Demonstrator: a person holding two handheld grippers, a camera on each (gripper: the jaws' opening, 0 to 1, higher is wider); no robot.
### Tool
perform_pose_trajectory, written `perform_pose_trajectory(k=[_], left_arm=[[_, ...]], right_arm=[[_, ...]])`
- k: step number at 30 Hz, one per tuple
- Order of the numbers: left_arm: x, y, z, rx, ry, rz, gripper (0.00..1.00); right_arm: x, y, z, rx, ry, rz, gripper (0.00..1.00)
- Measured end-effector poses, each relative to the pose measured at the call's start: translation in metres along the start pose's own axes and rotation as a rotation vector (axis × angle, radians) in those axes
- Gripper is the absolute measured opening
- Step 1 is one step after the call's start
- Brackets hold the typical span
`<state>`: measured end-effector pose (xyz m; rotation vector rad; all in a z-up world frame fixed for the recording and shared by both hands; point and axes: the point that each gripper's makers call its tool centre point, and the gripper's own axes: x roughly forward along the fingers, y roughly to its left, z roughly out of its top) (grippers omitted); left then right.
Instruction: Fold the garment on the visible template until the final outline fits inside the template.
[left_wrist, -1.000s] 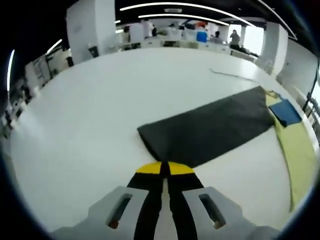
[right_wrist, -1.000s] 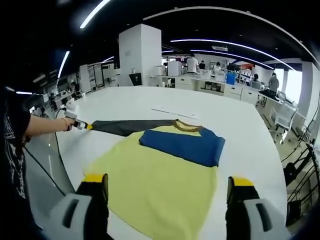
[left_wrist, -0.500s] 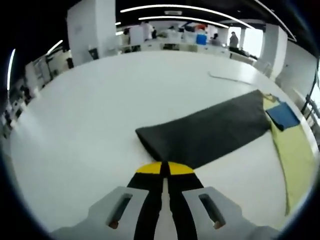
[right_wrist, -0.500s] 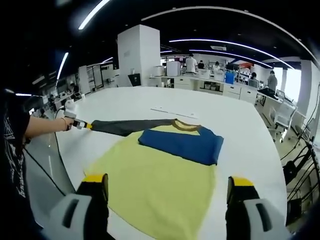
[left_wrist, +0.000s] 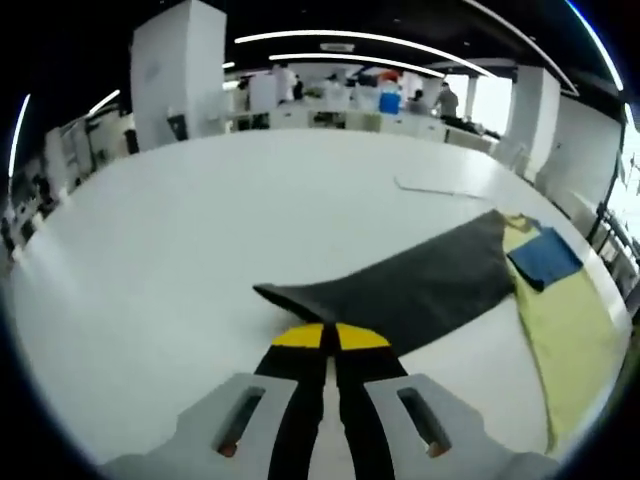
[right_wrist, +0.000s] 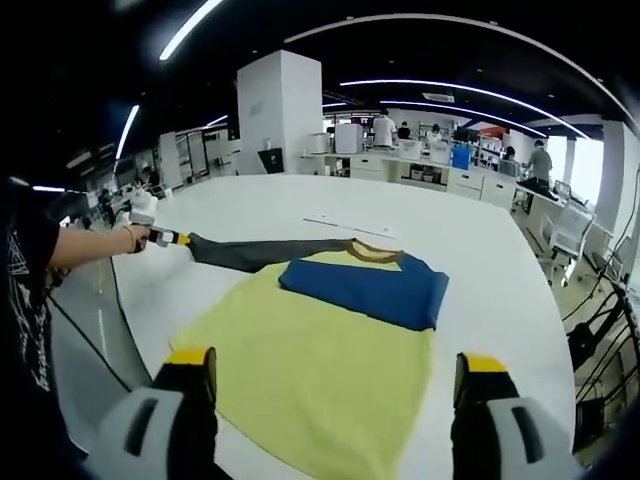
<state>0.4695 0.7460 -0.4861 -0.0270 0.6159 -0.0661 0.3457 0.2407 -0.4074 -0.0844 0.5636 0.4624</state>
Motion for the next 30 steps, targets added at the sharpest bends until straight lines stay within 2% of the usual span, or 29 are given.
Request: perform_pose_trajectory(k=[6,9,12,15,17,25,30], left_arm=[[-0.003,-0.015,0.007,0.011,-0.011,-0.025,0.0],[0.007,-0.014,0.015,0.02,-0.021,-0.046,0.0],[0.008,-0.023,0.025,0.044,-0.033,-0.07,0.0],[0.005,-0.041,0.033,0.048,-0.046,-0.094,0.0],[0.007,-0.043,0.041,0.054,-0.065,-0.106,0.0],[0.011,-0.066,0.055,0.089,-0.072,-0.15,0.0],[0.011,-0.088,0.063,0.12,-0.071,-0.193,0.0]], right_arm=[[-0.001,0.0,-0.002,0.007,-0.004,0.004,0.99],[-0.001,0.002,-0.003,0.012,-0.003,0.011,0.99],[-0.002,0.003,-0.004,0.016,-0.001,0.014,0.99],[-0.003,0.005,-0.004,0.014,-0.001,0.018,0.99],[-0.004,0.004,-0.003,0.013,-0.007,0.017,0.99],[-0.008,0.003,-0.004,0.017,-0.01,0.02,0.99],[-0.007,0.001,-0.008,0.002,0.001,0.015,0.99]])
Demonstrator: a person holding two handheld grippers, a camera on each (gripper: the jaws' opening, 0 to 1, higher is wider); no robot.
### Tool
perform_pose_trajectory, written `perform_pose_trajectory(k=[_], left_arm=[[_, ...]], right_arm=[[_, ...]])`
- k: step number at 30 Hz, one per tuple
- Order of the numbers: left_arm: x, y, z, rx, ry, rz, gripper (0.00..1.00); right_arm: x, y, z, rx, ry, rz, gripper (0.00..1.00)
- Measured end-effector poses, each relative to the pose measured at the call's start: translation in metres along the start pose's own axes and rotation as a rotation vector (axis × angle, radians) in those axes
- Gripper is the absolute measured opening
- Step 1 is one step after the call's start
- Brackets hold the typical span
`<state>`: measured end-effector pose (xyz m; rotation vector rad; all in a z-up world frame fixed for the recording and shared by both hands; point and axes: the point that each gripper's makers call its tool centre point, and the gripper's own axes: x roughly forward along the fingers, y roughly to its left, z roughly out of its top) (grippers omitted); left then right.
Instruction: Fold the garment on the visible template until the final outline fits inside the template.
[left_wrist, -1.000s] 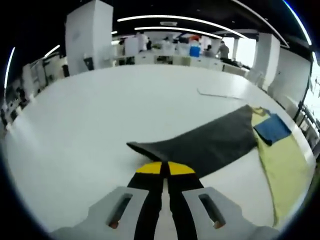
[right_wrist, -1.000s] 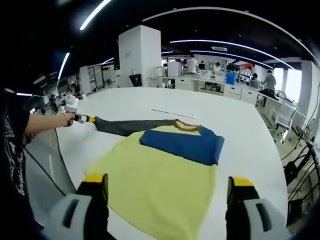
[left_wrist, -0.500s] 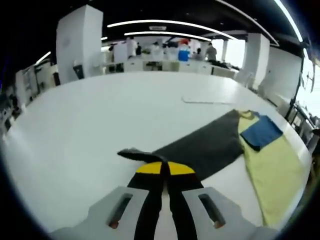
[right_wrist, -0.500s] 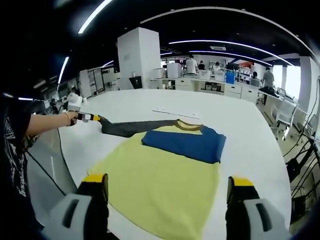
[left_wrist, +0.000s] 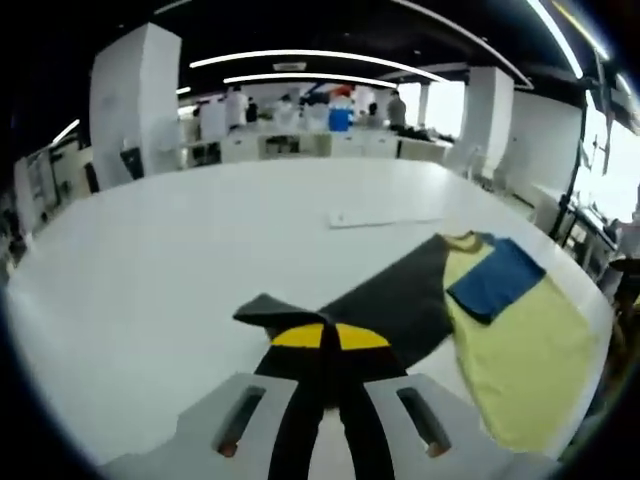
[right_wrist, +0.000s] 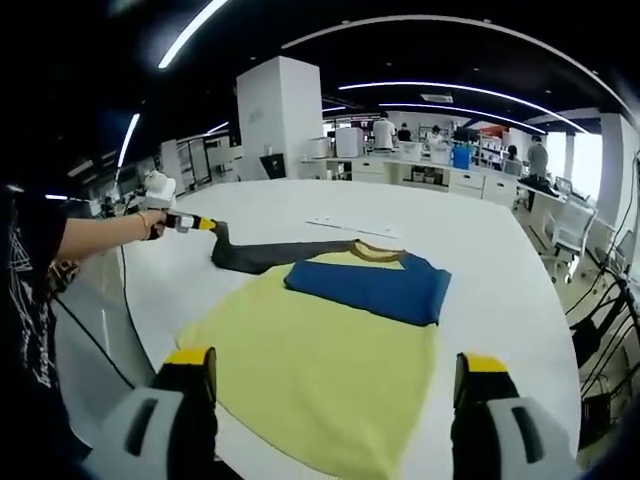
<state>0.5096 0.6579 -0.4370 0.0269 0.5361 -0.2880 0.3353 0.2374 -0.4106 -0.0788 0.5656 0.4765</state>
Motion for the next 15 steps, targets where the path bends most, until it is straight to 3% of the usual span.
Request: perform_pose_trajectory(k=[6,15], left_arm=[[0.006,-0.014,0.018,0.013,-0.019,-0.034,0.0],[0.008,-0.054,0.039,0.02,-0.059,-0.11,0.0]], right_arm=[[0.001,0.003,-0.003,-0.02,0.005,0.004,0.99],[0.002,0.003,-0.004,-0.022,0.004,0.018,0.99]])
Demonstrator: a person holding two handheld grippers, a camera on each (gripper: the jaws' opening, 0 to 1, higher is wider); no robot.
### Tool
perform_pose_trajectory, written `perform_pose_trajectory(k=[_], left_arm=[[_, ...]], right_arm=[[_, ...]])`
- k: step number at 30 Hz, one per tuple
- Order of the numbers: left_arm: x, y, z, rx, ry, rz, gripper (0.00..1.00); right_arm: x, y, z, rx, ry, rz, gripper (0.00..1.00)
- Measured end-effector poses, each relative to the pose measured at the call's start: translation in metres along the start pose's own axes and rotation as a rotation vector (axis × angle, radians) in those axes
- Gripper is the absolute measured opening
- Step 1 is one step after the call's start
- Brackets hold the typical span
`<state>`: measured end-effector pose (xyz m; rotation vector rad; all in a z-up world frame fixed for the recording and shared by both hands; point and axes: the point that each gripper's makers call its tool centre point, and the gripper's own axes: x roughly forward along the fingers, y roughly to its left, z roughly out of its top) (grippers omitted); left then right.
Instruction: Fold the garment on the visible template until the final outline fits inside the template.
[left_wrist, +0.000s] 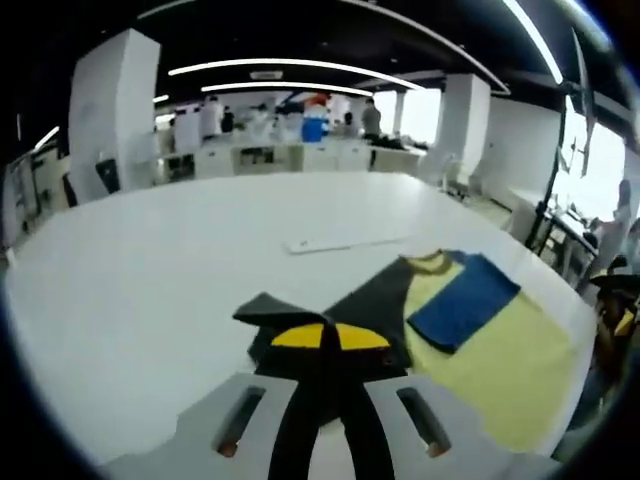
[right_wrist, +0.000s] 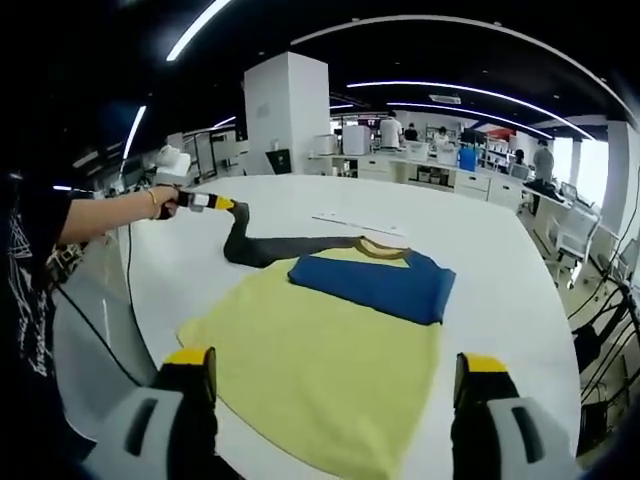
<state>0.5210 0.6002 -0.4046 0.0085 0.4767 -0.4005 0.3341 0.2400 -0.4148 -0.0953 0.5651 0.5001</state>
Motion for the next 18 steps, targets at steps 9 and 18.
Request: perform_pose_trajectory(k=[9,18], left_arm=[[0.019,-0.033,0.017,0.036,-0.004,-0.057,0.0],[0.036,-0.066,0.035,0.036,-0.022,-0.116,0.0]], right_arm=[[-0.002,-0.003,0.0,0.008,-0.01,0.001,0.99],[0.0,-0.001,-0.006,0.022,0.0,0.012,0.99]])
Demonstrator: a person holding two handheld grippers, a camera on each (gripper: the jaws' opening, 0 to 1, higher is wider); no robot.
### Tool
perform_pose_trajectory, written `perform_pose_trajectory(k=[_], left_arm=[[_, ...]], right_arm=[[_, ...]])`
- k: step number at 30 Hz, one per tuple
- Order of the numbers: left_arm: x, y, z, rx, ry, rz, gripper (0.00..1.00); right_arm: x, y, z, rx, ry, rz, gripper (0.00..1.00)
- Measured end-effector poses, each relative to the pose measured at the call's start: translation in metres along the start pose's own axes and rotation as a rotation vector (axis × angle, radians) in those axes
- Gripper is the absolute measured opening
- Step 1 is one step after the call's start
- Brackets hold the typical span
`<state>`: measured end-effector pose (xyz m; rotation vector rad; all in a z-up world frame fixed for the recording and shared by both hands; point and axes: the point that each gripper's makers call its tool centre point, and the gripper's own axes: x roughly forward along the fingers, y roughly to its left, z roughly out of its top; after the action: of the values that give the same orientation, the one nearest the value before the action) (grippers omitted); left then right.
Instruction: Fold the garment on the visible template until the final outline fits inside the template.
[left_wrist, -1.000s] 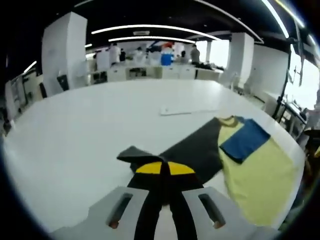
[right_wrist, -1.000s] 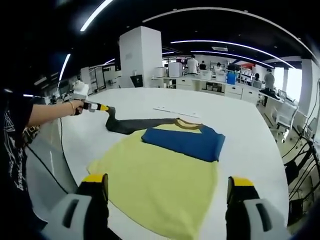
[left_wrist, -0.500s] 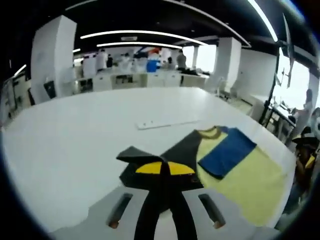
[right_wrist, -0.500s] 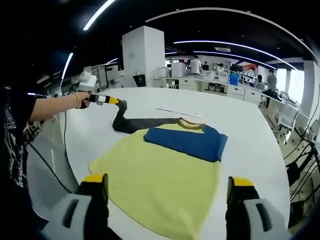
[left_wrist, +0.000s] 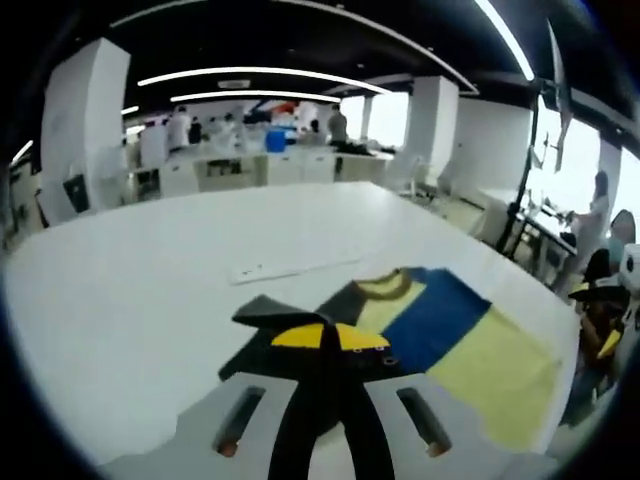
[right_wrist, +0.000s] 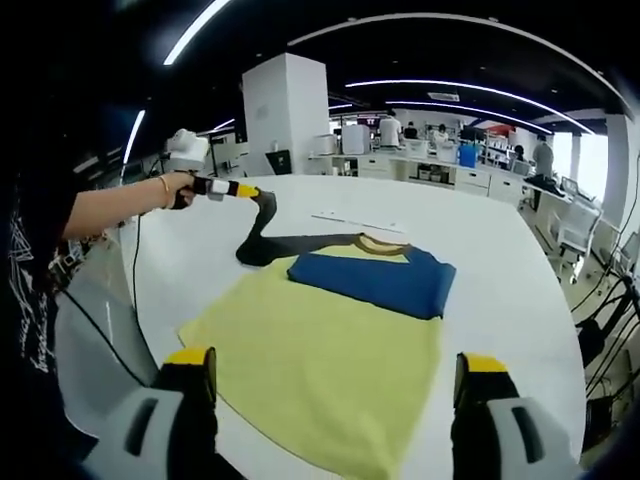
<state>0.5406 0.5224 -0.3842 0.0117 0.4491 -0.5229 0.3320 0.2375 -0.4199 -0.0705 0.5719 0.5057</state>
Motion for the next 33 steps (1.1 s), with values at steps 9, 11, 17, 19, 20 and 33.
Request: perform_pose_trajectory(k=[9,11,17,19,20,33], left_arm=[[0.023,-0.032,0.015,0.001,-0.025,-0.056,0.0],[0.028,-0.04,0.016,0.0,-0.028,-0.069,0.0],[0.045,-0.065,0.015,0.001,-0.029,-0.098,0.0],[0.055,-0.068,0.016,-0.002,-0.029,-0.107,0.0],[0.058,-0.07,0.017,-0.005,-0.032,-0.109,0.0],[0.089,-0.111,0.017,0.013,-0.023,-0.16,0.0]], right_arm=[[0.002,0.001,-0.009,-0.005,0.028,0.009,0.99],[0.003,0.0,-0.012,-0.01,0.037,0.005,0.99],[0.001,-0.004,-0.012,-0.013,0.04,-0.017,0.99],[0.0,-0.007,-0.013,-0.008,0.043,-0.02,0.99],[0.001,-0.008,-0.014,-0.007,0.046,-0.022,0.99],[0.006,-0.014,-0.021,-0.014,0.079,-0.036,1.0]])
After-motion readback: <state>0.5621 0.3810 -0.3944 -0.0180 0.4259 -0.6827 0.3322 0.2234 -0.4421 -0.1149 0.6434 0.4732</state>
